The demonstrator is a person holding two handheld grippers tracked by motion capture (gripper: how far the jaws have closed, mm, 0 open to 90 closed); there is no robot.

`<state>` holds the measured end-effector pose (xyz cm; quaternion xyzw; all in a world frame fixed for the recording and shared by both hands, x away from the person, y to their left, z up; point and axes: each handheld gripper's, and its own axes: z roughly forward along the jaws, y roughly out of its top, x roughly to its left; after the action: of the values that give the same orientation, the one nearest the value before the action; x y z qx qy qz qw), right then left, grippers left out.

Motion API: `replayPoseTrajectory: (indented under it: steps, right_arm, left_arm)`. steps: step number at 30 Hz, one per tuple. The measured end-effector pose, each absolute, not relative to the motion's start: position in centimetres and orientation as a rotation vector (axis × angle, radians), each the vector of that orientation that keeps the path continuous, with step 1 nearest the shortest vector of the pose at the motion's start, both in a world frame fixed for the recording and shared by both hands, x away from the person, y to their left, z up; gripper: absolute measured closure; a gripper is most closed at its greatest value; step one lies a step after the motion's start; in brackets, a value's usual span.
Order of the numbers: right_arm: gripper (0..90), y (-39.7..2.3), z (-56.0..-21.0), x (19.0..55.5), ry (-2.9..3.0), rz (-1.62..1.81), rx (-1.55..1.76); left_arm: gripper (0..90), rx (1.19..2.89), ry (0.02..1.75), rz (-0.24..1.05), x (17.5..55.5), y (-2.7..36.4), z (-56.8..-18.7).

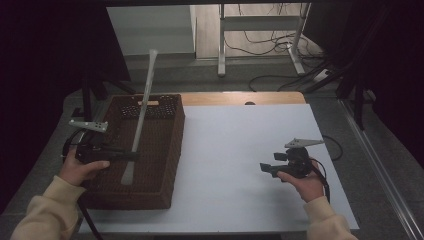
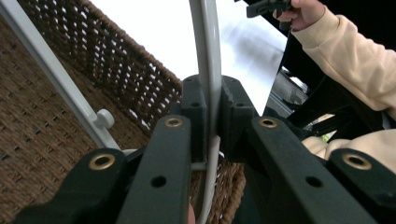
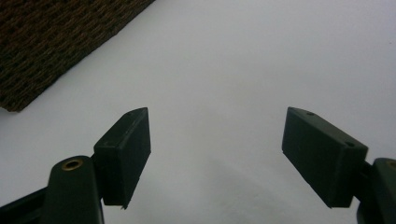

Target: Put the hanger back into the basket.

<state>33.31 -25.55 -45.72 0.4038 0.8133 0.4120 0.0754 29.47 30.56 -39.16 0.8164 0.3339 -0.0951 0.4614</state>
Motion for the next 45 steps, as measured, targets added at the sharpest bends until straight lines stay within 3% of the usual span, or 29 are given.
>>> replayPoseTrajectory:
  steps: [16, 24, 37, 40, 41, 42, 45]
  right_arm:
    - [23.4, -25.6, -45.8, 33.4, 2.443, 1.235, 1.209]
    - [23.4, -25.5, -45.9, 33.4, 2.447, 1.229, 1.209]
    - [23.4, -25.6, -45.9, 33.3, 2.445, 1.224, 1.216]
    - [23.4, -25.6, -45.9, 33.3, 2.447, 1.223, 1.213]
    - [23.4, -25.6, -45.9, 33.3, 2.447, 1.223, 1.212]
    - [23.4, -25.6, -45.9, 33.3, 2.448, 1.223, 1.212]
    - [23.4, -25.6, -45.9, 33.3, 2.446, 1.223, 1.213]
  left_arm:
    - [82.0, 2.161, 0.810, -0.243, 29.3, 32.2, -40.9]
    - [81.2, 2.244, 0.905, -0.238, 29.7, 34.1, -42.8]
    - [76.6, 2.227, 1.006, -0.218, 29.9, 36.4, -44.6]
    - [69.5, 2.251, 1.046, -0.238, 30.0, 36.4, -45.0]
    - [64.3, 2.247, 1.061, -0.230, 29.9, 36.3, -45.0]
    - [51.6, 2.241, 1.070, -0.222, 29.9, 36.2, -45.0]
    - [44.8, 2.228, 1.078, -0.171, 29.6, 35.9, -44.6]
